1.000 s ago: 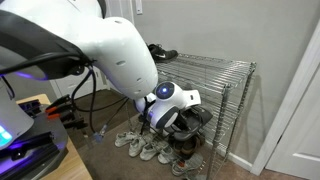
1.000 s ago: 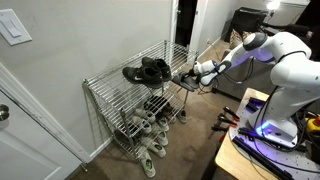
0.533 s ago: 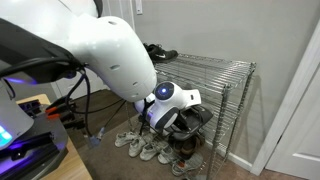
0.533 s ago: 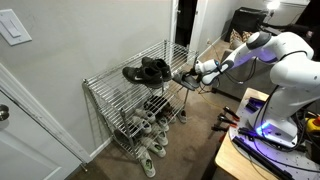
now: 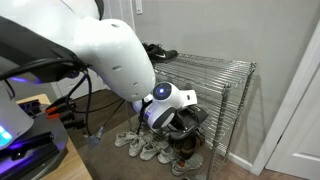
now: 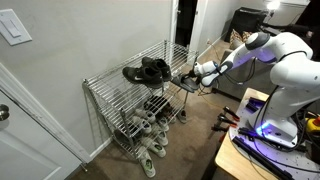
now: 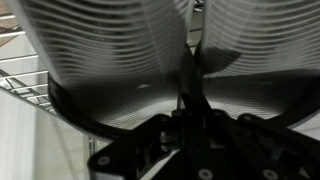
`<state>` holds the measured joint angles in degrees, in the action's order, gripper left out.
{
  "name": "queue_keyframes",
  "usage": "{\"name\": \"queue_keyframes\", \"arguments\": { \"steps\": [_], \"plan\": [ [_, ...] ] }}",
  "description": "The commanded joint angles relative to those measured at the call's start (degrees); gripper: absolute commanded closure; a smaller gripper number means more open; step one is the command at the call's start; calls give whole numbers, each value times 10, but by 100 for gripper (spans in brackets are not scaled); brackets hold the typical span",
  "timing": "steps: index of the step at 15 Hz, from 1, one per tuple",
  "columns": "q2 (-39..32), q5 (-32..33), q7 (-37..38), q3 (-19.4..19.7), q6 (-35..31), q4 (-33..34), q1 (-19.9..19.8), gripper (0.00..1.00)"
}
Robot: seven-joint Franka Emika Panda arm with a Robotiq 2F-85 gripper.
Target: Remove the pair of grey slippers from the top rack and put them on the second rack from the top
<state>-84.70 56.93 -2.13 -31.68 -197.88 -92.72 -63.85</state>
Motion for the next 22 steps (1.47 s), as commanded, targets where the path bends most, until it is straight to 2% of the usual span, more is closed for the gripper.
{"name": "queue_keyframes", "arguments": {
  "steps": [1, 3, 7, 10, 12, 14, 16, 19, 22],
  "plan": [
    [1, -2, -27, -16, 0, -3, -1, 96],
    [1, -6, -27, -21, 0, 10, 7, 96],
    [1, -32, -18, -7, 0, 60, 52, 96],
    [1, -70, -9, 24, 0, 95, 101, 96],
    [1, -99, -7, 59, -5, 106, 130, 96],
    [6, -159, -55, 74, -17, 99, 144, 96],
    [-31, -193, -106, 68, -25, 136, 146, 96],
    [7, -225, -139, 61, -19, 88, 124, 96],
    [6, -169, -108, 61, 0, 82, 108, 96]
  ]
}}
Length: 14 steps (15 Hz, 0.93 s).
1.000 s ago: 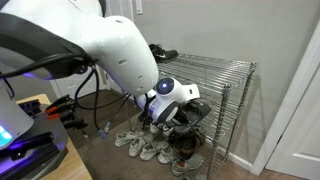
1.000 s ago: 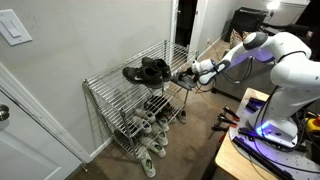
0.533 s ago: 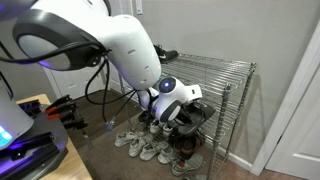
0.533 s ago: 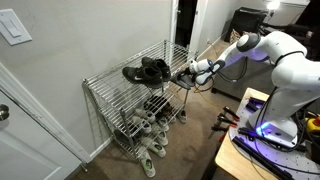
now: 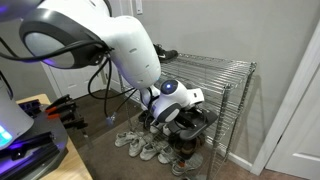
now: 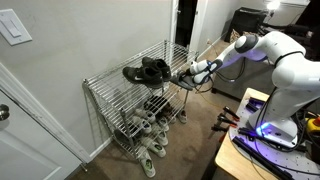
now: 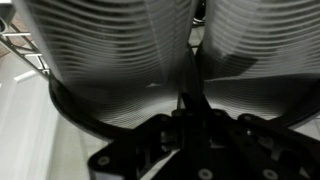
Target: Remove the pair of grey slippers from the top rack and put them on the second rack from the top
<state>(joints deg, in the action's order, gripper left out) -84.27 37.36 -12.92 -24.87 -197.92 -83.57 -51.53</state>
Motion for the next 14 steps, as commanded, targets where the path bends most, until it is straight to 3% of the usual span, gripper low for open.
{"name": "queue_keyframes", "arguments": {
  "steps": [1, 2, 3, 5, 6, 7, 14],
  "plan": [
    [0, 37, -2, -14, 0, -7, -22, 96],
    [-2, 11, -40, -26, 0, -13, -28, 96],
    [-1, 42, 1, -15, 0, -7, -24, 96],
    [-1, 48, 3, -14, 0, -7, -23, 96],
    [-2, 22, -36, -25, 0, -16, -27, 96],
    [-1, 53, 3, -13, 0, -8, -21, 96],
    [-5, 73, 5, -11, 1, -11, -11, 96]
  ]
}}
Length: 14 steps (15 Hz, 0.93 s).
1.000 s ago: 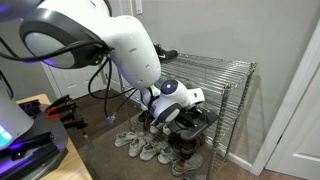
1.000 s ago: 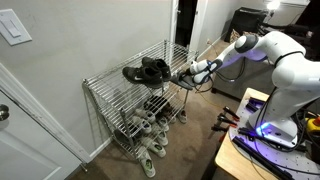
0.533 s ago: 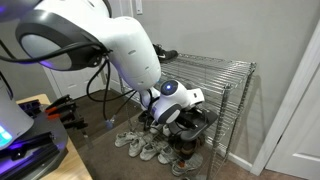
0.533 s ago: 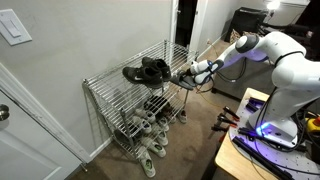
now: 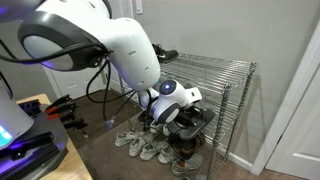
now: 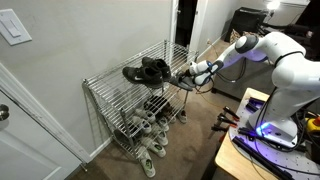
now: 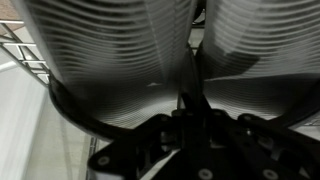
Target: Remove the pair of grey slippers from the top rack and put them on the second rack from the top
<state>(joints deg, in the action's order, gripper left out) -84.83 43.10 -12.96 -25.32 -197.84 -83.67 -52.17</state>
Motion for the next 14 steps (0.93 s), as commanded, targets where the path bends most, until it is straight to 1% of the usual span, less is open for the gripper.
{"name": "queue_keyframes", "arguments": {
  "steps": [1, 2, 3, 4, 7, 11, 14],
  "plan": [
    [-1, -13, -33, -17, 0, -18, -9, 96],
    [0, 14, 7, -6, 0, -9, -2, 96],
    [0, 13, 8, -3, 0, -9, 0, 68],
    [0, 11, 9, -2, 0, -8, 2, 67],
    [0, 11, 8, 2, 0, -8, 6, 50],
    [-1, 10, 7, 12, 0, -6, 9, 24],
    [-1, 8, 3, 33, 0, -3, 15, 4]
  ]
}}
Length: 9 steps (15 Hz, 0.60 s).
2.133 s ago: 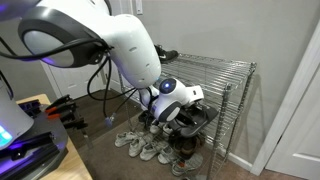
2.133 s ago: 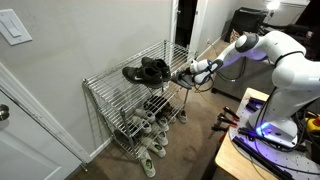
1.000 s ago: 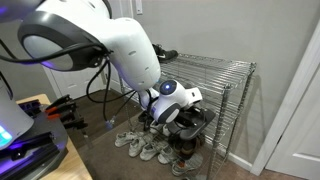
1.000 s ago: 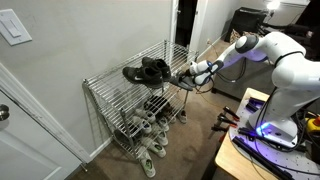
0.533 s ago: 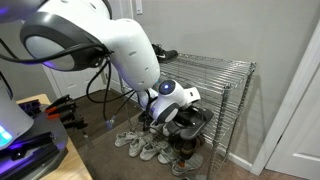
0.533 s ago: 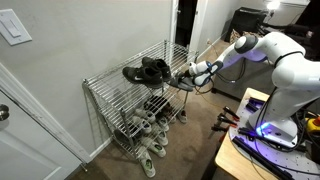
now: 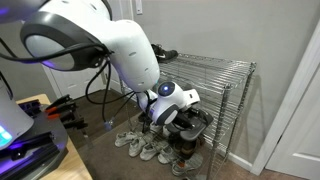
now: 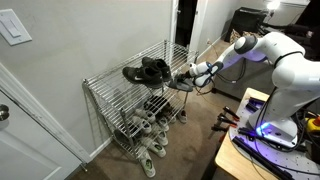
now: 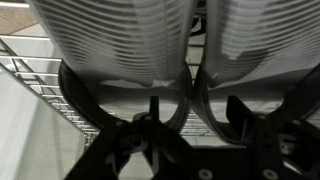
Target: Remove the pair of grey slippers from the top rack and put them on the second rack from the top
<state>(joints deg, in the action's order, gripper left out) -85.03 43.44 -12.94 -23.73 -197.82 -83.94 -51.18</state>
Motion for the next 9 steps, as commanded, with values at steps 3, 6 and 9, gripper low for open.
{"name": "queue_keyframes", "arguments": {
  "steps": [3, 6, 9],
  "plan": [
    [0, 11, 0, 28, 0, -2, 0, 0],
    [0, 14, -2, 36, 0, -3, -4, 0],
    [8, 20, -1, 42, -1, -21, -5, 0]
  ]
}}
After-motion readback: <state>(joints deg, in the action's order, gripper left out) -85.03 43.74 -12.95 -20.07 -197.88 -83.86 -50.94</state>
